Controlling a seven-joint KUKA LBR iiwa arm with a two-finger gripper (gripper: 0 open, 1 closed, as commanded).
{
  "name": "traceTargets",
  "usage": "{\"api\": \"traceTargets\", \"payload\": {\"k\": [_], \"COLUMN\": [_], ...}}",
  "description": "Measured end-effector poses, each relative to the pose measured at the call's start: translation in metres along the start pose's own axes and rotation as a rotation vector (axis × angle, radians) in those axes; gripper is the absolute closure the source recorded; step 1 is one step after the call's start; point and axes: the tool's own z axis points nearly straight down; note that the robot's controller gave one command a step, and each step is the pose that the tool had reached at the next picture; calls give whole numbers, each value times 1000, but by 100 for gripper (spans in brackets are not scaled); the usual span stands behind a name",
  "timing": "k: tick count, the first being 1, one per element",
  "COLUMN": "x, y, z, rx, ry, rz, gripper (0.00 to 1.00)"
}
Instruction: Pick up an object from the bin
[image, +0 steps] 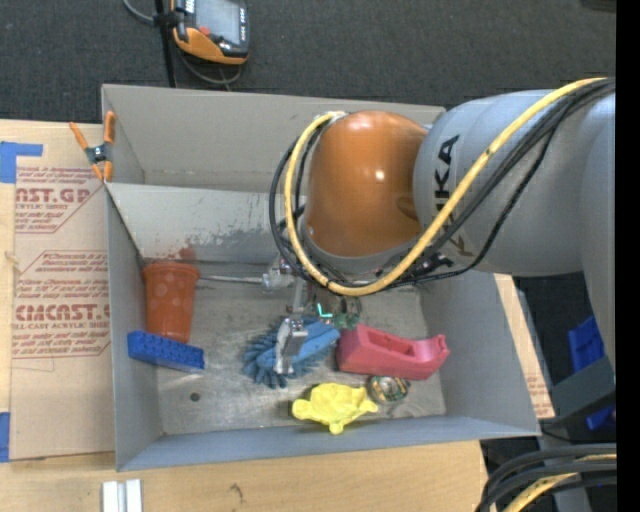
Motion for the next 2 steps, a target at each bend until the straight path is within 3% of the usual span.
{"api": "traceTargets", "payload": {"k": [1, 2], "x": [-2, -7], "y": [-1, -10], "z": [-4, 134], "rx": [-1, -5], "ry": [-8, -12], "rz": [1, -201], "gripper": [0, 100]}}
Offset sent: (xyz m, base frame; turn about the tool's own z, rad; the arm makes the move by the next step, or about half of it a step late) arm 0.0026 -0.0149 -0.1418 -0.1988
